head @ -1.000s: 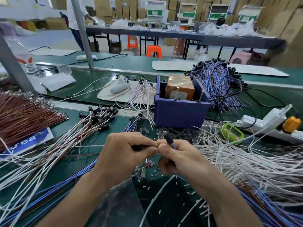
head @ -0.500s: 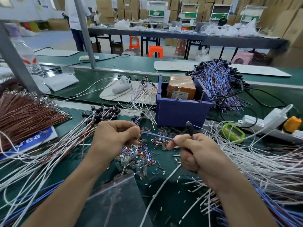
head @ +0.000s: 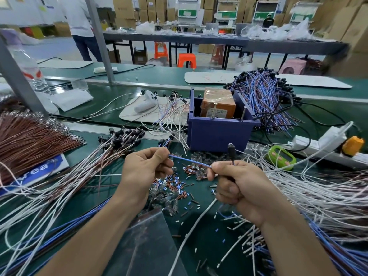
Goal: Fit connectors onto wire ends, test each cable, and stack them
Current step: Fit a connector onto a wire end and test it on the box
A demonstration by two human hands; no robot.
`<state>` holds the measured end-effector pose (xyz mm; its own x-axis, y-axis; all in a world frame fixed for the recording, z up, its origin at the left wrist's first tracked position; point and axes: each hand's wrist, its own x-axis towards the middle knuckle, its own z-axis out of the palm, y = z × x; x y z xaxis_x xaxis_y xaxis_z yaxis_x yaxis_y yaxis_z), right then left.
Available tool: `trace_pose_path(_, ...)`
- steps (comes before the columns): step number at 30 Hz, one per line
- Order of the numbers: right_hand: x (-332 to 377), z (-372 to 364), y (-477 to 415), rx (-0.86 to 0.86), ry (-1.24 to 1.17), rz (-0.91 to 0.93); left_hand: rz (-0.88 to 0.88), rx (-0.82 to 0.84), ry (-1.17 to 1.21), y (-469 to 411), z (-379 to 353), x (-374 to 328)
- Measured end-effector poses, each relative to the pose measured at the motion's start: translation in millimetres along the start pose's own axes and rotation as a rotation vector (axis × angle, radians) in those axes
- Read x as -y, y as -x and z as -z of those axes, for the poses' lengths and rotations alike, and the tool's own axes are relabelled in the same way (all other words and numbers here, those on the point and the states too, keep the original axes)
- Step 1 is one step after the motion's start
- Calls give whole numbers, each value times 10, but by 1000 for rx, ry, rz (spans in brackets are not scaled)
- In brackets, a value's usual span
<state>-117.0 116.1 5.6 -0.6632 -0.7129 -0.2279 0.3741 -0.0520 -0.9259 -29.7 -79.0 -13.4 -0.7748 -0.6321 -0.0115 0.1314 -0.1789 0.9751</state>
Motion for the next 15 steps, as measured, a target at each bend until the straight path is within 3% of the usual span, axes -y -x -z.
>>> trace_pose_path(6, -62, -39, -49, 22, -3, -22, -48, -83, 33, -7, -8, 33)
trace_pose_path(10, -23, 62, -48, -50, -87, -8, -109, -243, 69, -70, 108, -4)
trace_pose_path(15, 12, 124, -28, -75, -192, 1, -307, -190, -265, -25, 148, -22)
